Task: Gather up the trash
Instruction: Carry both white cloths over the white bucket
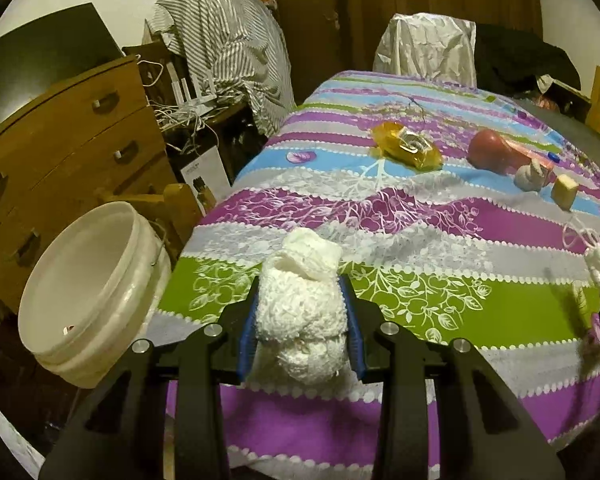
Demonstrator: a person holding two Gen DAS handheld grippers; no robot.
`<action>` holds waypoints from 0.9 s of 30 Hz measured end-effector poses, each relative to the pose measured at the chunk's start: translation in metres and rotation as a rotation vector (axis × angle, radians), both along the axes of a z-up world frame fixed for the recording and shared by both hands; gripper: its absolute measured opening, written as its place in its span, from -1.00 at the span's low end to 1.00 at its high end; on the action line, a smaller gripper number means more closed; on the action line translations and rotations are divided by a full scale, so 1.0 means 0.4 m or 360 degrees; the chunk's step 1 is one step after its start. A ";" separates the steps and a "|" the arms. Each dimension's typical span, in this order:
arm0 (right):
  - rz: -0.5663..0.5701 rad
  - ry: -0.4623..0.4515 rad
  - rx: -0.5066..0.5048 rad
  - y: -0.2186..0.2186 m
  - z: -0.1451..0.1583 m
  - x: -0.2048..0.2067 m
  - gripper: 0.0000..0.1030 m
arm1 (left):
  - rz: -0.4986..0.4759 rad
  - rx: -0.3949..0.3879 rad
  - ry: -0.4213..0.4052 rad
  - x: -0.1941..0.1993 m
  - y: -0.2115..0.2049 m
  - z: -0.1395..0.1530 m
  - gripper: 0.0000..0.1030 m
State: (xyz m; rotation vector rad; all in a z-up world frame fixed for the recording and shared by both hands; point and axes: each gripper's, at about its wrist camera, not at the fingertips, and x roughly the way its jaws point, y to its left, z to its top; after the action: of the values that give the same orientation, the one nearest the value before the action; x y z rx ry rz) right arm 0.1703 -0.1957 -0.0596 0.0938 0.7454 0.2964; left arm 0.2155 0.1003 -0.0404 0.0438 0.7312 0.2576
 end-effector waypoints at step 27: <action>0.0670 -0.0231 0.0005 0.584 0.324 0.055 -0.44 | 0.0416 0.0000 -0.0258 -0.106 0.380 0.228 -0.32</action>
State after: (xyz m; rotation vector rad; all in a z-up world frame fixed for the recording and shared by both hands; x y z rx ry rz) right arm 0.1922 0.0381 0.0702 -0.0832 0.6156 0.6977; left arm 0.1732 0.2521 0.0507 -0.0728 0.5747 0.5050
